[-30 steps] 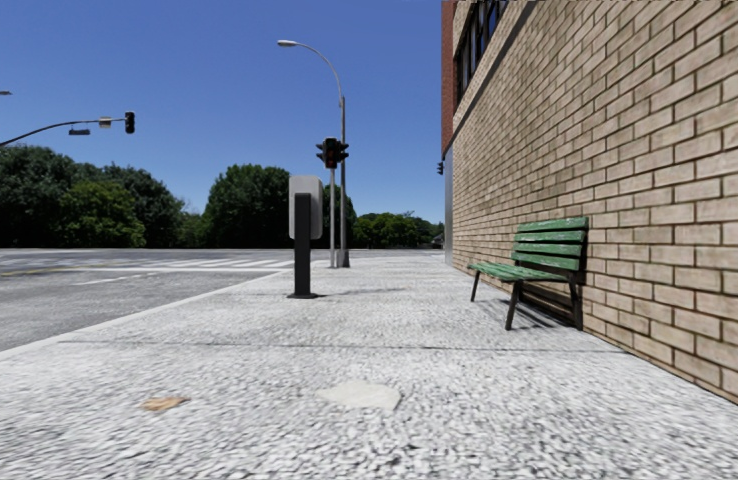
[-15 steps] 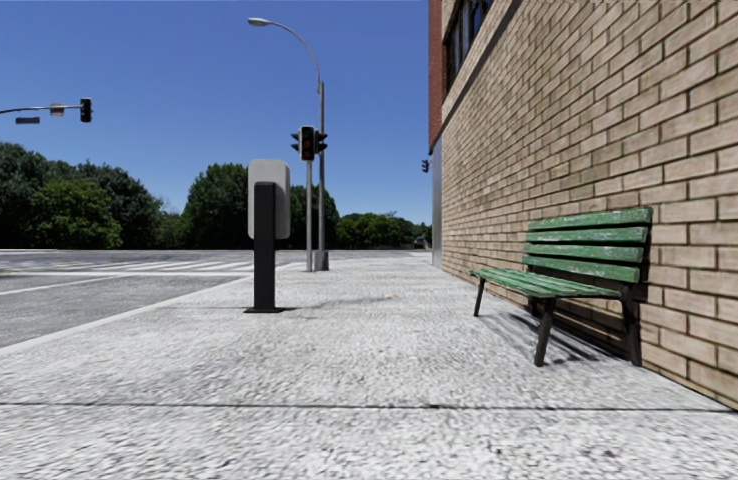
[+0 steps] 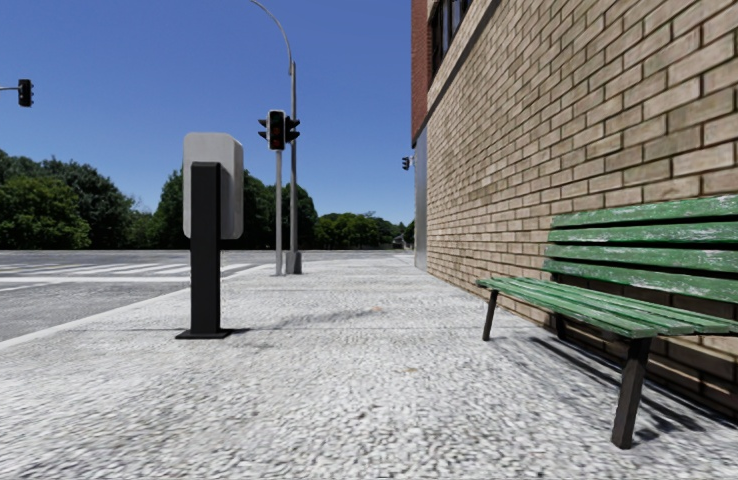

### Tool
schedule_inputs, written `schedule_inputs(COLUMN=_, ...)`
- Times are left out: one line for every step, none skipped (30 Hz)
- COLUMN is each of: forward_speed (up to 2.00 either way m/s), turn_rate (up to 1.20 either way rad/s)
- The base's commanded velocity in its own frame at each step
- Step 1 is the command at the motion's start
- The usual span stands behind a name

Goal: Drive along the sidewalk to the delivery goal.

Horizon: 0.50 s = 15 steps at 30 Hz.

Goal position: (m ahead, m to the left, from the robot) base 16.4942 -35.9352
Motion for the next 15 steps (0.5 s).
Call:
schedule_inputs(forward_speed=2.0, turn_rate=0.0)
schedule_inputs(forward_speed=2.0, turn_rate=0.0)
schedule_inputs(forward_speed=2.0, turn_rate=0.0)
schedule_inputs(forward_speed=2.0, turn_rate=0.0)
schedule_inputs(forward_speed=2.0, turn_rate=0.0)
schedule_inputs(forward_speed=2.0, turn_rate=0.0)
schedule_inputs(forward_speed=2.0, turn_rate=0.0)
schedule_inputs(forward_speed=2.0, turn_rate=0.0)
schedule_inputs(forward_speed=2.0, turn_rate=0.0)
schedule_inputs(forward_speed=2.0, turn_rate=0.0)
schedule_inputs(forward_speed=2.0, turn_rate=0.0)
schedule_inputs(forward_speed=2.0, turn_rate=0.0)
schedule_inputs(forward_speed=2.0, turn_rate=0.0)
schedule_inputs(forward_speed=2.0, turn_rate=0.0)
schedule_inputs(forward_speed=2.0, turn_rate=0.0)
